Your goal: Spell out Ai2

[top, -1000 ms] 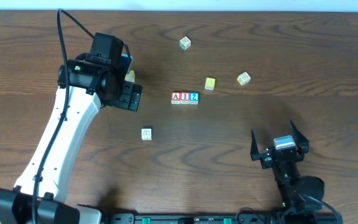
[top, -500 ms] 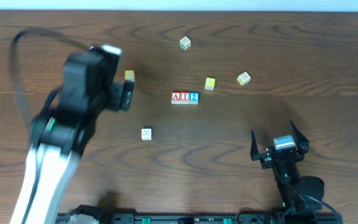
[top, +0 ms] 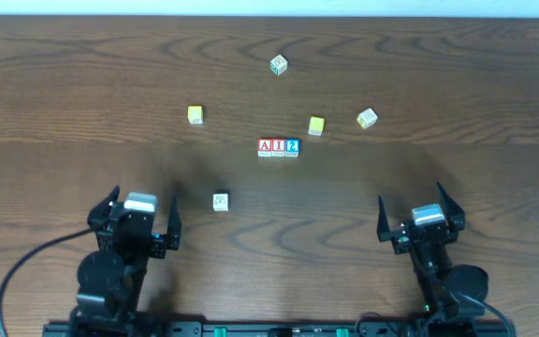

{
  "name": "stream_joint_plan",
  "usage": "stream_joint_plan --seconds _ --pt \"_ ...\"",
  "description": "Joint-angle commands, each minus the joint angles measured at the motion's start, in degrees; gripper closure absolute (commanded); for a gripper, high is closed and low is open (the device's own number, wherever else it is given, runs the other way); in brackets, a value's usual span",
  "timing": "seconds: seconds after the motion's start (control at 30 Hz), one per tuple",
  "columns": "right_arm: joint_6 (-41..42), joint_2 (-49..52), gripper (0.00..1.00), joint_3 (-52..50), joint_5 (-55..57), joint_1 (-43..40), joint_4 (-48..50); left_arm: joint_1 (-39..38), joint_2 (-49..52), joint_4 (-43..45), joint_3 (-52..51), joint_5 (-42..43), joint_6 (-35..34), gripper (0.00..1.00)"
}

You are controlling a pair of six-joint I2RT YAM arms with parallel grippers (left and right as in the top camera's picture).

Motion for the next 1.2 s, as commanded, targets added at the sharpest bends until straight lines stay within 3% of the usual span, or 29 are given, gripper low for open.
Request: stream_joint_plan --seconds 0.0,0.2,0.47,0.6,0.67,0.87,1.17 --pt "-0.6 -0.4 0.01 -0.1 -0.4 -0.4 -0.2 4.3 -4.9 0.1 -4.1 2.0 -2.9 0.05" --pt "-0.6 -0.4 0.01 -0.1 -0.4 -0.4 -0.2 5.4 -9.4 3.0 -12.6 3.5 -7.6 0.05" --pt "-0.6 -0.4 0.01 -0.1 -0.4 -0.4 -0.2 8.7 -9.4 4.1 -12.7 4.5 -8.0 0.05" --pt "-0.6 -0.4 0.01 -0.1 -0.4 -0.4 -0.2 8.6 -9.4 20.0 -17.6 5.9 -8.0 0.05" --pt "-0.6 -0.4 0.01 -0.1 -0.4 -0.4 -0.2 8.4 -9.4 21.2 -17.3 6.4 -8.0 0.04" --pt "-0.6 -0.4 0.01 -0.1 -0.4 -0.4 -0.2 8.3 -9.4 15.3 -17.2 6.4 -8.2 0.04" --pt "-0.6 -0.4 0.01 -0.1 -0.4 -0.4 -0.2 8.3 -9.4 15.4 -17.2 6.2 -8.2 0.05"
